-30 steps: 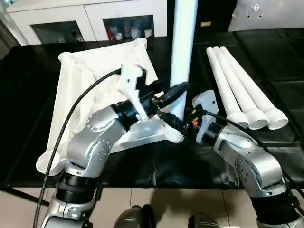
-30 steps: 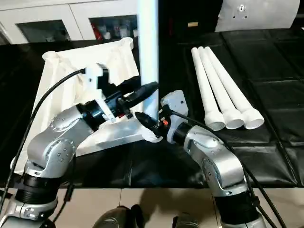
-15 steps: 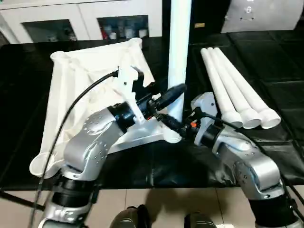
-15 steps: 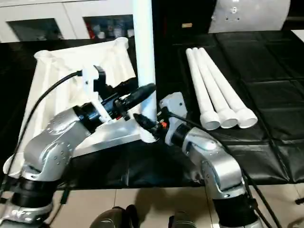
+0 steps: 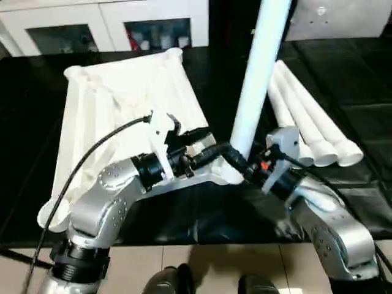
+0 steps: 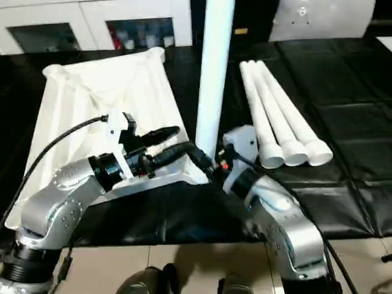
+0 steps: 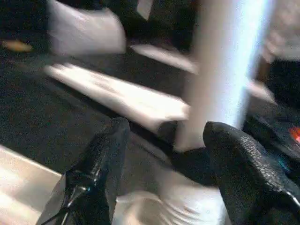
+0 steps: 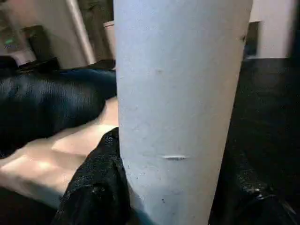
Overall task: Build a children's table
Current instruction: Pick table leg
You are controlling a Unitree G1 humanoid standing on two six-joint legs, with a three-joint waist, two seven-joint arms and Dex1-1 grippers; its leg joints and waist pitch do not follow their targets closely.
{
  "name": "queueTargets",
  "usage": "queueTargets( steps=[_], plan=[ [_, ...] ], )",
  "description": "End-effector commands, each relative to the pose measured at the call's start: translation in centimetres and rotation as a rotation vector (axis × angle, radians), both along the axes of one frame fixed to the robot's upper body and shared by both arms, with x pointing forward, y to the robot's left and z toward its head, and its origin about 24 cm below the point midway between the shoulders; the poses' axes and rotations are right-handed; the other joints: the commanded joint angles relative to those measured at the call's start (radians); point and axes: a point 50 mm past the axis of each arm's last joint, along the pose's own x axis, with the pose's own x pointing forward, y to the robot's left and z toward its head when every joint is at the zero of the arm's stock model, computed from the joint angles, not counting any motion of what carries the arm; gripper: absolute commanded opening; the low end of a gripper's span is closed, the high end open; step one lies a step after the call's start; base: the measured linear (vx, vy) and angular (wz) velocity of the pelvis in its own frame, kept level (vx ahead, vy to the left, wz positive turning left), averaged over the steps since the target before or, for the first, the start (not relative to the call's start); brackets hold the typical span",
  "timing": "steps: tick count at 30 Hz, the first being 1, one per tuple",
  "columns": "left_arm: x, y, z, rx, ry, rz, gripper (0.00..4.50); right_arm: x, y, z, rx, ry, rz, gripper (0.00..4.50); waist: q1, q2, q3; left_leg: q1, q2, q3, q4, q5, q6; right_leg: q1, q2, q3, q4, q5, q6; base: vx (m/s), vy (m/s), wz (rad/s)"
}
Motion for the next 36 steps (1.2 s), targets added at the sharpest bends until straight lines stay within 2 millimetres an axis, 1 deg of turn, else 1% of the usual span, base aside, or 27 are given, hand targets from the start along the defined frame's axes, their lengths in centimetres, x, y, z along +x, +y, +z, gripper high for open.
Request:
queueTargets(
  steps=[1, 4, 5, 7, 8, 9, 10, 11, 12, 13, 14, 15, 16, 17, 18, 19, 20, 21, 22, 23, 24, 25, 27, 30, 33, 34, 36],
  plan=[
    [0.3, 1.4, 0.2, 0.024, -0.008, 0.127, 3.28, 0.0, -0.6, 0.7, -0.024, -0.009, -0.087, 1.91, 0.0, -0.012, -0.072, 0.064, 0.118, -0.079, -0.096, -0.478, -0.107, 0.01, -0.078, 0.05, -0.086, -0.269, -0.158, 0.0, 0.0, 0.0],
    [0.4, 2.2, -0.3, 0.034, 0.034, 0.232, 3.28, -0.1, -0.5, 0.9, -0.013, 0.012, -0.122, 1.91, -0.001, -0.004, -0.073, 0.065, 0.116, -0.08, -0.095, -0.482, -0.113, 0.007, -0.077, 0.05, -0.086, -0.279, -0.145, 0.0, 0.0, 0.0],
    [0.3, 2.8, -0.5, 0.067, 0.017, 0.313, 3.28, -0.3, -0.6, 1.0, -0.01, 0.029, -0.146, 1.91, -0.001, -0.009, -0.074, 0.066, 0.117, -0.08, -0.096, -0.485, -0.116, 0.006, -0.074, 0.05, -0.088, -0.274, -0.134, 0.0, 0.0, 0.0],
    [0.1, 3.0, -0.7, 0.075, 0.018, 0.365, 3.28, -0.4, -0.5, 1.0, -0.021, 0.022, -0.152, 1.91, -0.001, -0.01, -0.075, 0.066, 0.121, -0.083, -0.098, -0.476, -0.121, 0.007, -0.07, 0.049, -0.086, -0.253, -0.128, 0.0, 0.0, 0.0],
    [0.0, 2.9, -0.7, 0.08, 0.013, 0.382, 3.28, -0.5, -0.4, 1.0, -0.013, 0.026, -0.159, 1.91, -0.005, 0.0, -0.076, 0.076, 0.136, -0.098, -0.11, -0.504, -0.187, 0.004, -0.044, 0.039, -0.075, -0.199, -0.103, 0.0, 0.0, 0.0],
    [-0.1, 2.8, -0.7, 0.07, 0.02, 0.396, 3.28, -0.5, -0.4, 1.0, -0.01, 0.028, -0.16, 1.91, -0.006, 0.004, -0.078, 0.084, 0.144, -0.108, -0.115, -0.524, -0.22, 0.004, -0.034, 0.035, -0.07, -0.171, -0.093, 0.0, 0.0, 0.0],
    [-0.1, 2.8, -0.7, 0.069, 0.019, 0.398, 3.28, -0.5, -0.3, 1.0, -0.01, 0.028, -0.16, 1.91, 0.0, 0.0, -0.068, 0.035, 0.118, -0.159, -0.147, -0.562, -0.202, 0.032, -0.038, -0.005, -0.033, -0.123, -0.111, 0.0, 0.0, 0.0],
    [-0.1, 2.3, -0.5, 0.058, 0.017, 0.421, 3.28, -0.7, 0.0, 1.0, -0.015, 0.031, -0.156, 1.91, -0.017, 0.013, -0.081, 0.056, 0.127, -0.208, -0.166, -0.664, -0.229, 0.028, -0.018, -0.026, -0.015, -0.072, -0.104, -0.006, -0.039, 0.37],
    [-0.1, 2.2, -0.5, 0.058, 0.019, 0.425, 3.28, -0.7, 0.1, 1.0, -0.015, 0.033, -0.154, 1.91, -0.027, 0.026, -0.075, 0.071, 0.147, -0.271, -0.201, -0.78, -0.273, 0.025, 0.011, -0.034, 0.028, -0.099, -0.097, -0.006, -0.039, 0.37],
    [0.0, 1.9, -0.4, 0.067, 0.016, 0.432, 3.28, -0.7, 0.2, 1.0, -0.004, 0.039, -0.149, 1.91, -0.035, 0.03, -0.07, 0.067, 0.149, -0.3, -0.213, -0.823, -0.279, 0.032, 0.021, -0.027, 0.05, -0.125, -0.081, -0.003, -0.09, 0.62],
    [0.1, 1.7, -0.3, 0.053, 0.023, 0.432, 3.28, -0.7, 0.2, 0.9, 0.043, 0.058, -0.156, 1.91, -0.021, 0.03, -0.071, 0.077, 0.146, -0.303, -0.209, -0.859, -0.258, 0.011, 0.038, -0.011, 0.077, -0.139, -0.069, -0.012, -0.162, 0.71],
    [0.1, 1.7, -0.3, 0.062, 0.028, 0.436, 3.28, -0.6, 0.2, 0.9, 0.083, 0.077, -0.167, 1.91, -0.029, 0.018, -0.071, 0.076, 0.179, -0.242, -0.187, -0.85, -0.208, 0.018, 0.015, 0.019, 0.07, -0.119, -0.034, -0.012, -0.162, 0.71],
    [0.1, 1.7, -0.3, 0.063, 0.029, 0.437, 3.28, -0.6, 0.1, 0.9, 0.089, 0.08, -0.169, 1.91, -0.013, 0.017, -0.072, 0.066, 0.159, -0.22, -0.178, -0.822, -0.176, 0.017, 0.0, 0.037, 0.043, -0.132, -0.039, -0.032, -0.235, 0.49],
    [0.2, 1.7, -0.4, 0.099, 0.022, 0.436, 3.28, -0.5, 0.1, 1.0, 0.075, 0.071, -0.166, 1.91, -0.001, -0.03, -0.079, 0.067, 0.077, -0.175, -0.096, -0.681, -0.125, 0.0, -0.061, 0.089, -0.085, -0.264, -0.122, -0.038, -0.252, 0.16],
    [0.2, 1.8, -0.5, 0.112, 0.023, 0.429, 3.28, -0.4, -0.1, 1.1, 0.056, 0.06, -0.168, 1.91, 0.03, -0.057, -0.065, 0.024, 0.001, -0.125, 0.061, -0.236, -0.039, 0.04, -0.138, 0.123, -0.152, -0.434, -0.099, -0.038, -0.252, 0.16],
    [0.3, 1.8, -0.6, 0.112, 0.034, 0.419, 3.28, -0.3, -0.2, 1.1, 0.029, 0.048, -0.172, 1.91, 0.04, -0.049, -0.076, 0.011, 0.002, -0.136, 0.057, -0.069, -0.018, 0.064, -0.121, 0.129, -0.135, -0.422, -0.031, 0.008, -0.221, 0.02],
    [0.3, 1.9, -0.6, 0.106, 0.044, 0.409, 3.49, -0.1, -0.5, 1.0, 0.005, 0.039, -0.178, 1.91, 0.058, -0.045, -0.064, -0.006, 0.022, -0.131, 0.033, 0.006, -0.023, 0.068, -0.094, 0.112, -0.124, -0.48, 0.11, 0.004, -0.168, -0.05],
    [0.3, 1.9, -0.5, 0.089, 0.049, 0.393, 3.61, 0.0, -0.6, 0.8, 0.003, 0.046, -0.18, 1.91, 0.056, -0.044, -0.067, 0.003, 0.034, -0.13, 0.017, -0.017, -0.03, 0.071, -0.083, 0.106, -0.113, -0.463, 0.096, 0.004, -0.168, -0.05],
    [0.3, 1.8, -0.4, 0.077, 0.051, 0.372, 3.61, 0.1, -0.8, 0.7, 0.0, 0.05, -0.186, 1.91, 0.051, -0.04, -0.072, 0.004, 0.04, -0.13, 0.002, -0.025, -0.033, 0.081, -0.067, 0.095, -0.097, -0.402, 0.068, -0.019, -0.09, 0.0],
    [0.3, 1.6, 0.1, 0.066, 0.04, 0.326, 3.61, 0.2, -1.0, 0.5, 0.01, 0.07, -0.179, 1.91, 0.032, -0.03, -0.092, 0.028, 0.074, -0.128, -0.027, -0.006, -0.033, 0.07, -0.026, 0.057, -0.066, -0.144, -0.026, 0.0, 0.0, 0.0],
    [0.3, 1.5, 0.3, 0.067, 0.031, 0.311, 3.7, 0.3, -1.0, 0.5, 0.015, 0.08, -0.168, 1.91, 0.028, -0.021, -0.091, 0.027, 0.083, -0.132, -0.035, -0.012, -0.035, 0.072, -0.027, 0.048, -0.057, -0.111, -0.061, 0.0, 0.0, 0.0],
    [0.3, 1.4, 0.5, 0.054, 0.031, 0.284, 3.7, 0.4, -1.1, 0.5, 0.018, 0.08, -0.168, 1.91, 0.026, -0.005, -0.096, 0.038, 0.096, -0.134, -0.035, -0.041, -0.031, 0.066, -0.034, 0.046, -0.053, -0.078, -0.113, 0.0, 0.0, 0.0],
    [0.3, 1.2, 1.1, 0.037, 0.016, 0.223, 3.7, 0.5, -1.2, 0.7, 0.037, 0.089, -0.17, 1.91, 0.022, -0.005, -0.095, 0.042, 0.104, -0.132, -0.039, -0.071, -0.011, 0.068, -0.043, 0.047, -0.056, -0.06, -0.167, 0.0, 0.0, 0.0],
    [0.2, 0.9, 1.8, 0.01, 0.026, 0.094, 3.7, 0.8, -1.7, 1.1, -0.083, 0.063, -0.169, 1.91, 0.026, -0.01, -0.091, 0.046, 0.098, -0.119, -0.04, -0.104, -0.019, 0.07, -0.045, 0.05, -0.062, -0.104, -0.204, 0.0, 0.0, 0.0],
    [0.1, 0.8, 1.9, 0.042, 0.02, 0.012, 3.7, 0.8, -2.2, 2.1, -0.153, 0.008, -0.133, 1.91, 0.028, -0.01, -0.088, 0.05, 0.102, -0.114, -0.044, -0.14, -0.025, 0.068, -0.046, 0.052, -0.067, -0.166, -0.199, 0.0, 0.0, 0.0],
    [0.1, 0.8, 1.9, 0.064, 0.02, 0.001, 3.7, 0.7, -2.4, 2.7, -0.216, -0.02, -0.113, 1.91, 0.028, -0.018, -0.09, 0.05, 0.102, -0.113, -0.044, -0.135, -0.023, 0.07, -0.045, 0.053, -0.067, -0.16, -0.195, 0.0, 0.0, 0.0],
    [0.3, 1.1, 1.8, 0.093, 0.014, -0.02, 3.7, 0.7, -3.0, 4.4, -0.251, -0.06, -0.084, 1.91, 0.027, -0.006, -0.092, 0.054, 0.103, -0.108, -0.042, -0.122, -0.02, 0.068, -0.045, 0.054, -0.065, -0.143, -0.195, 0.0, 0.0, 0.0]
  ],
)
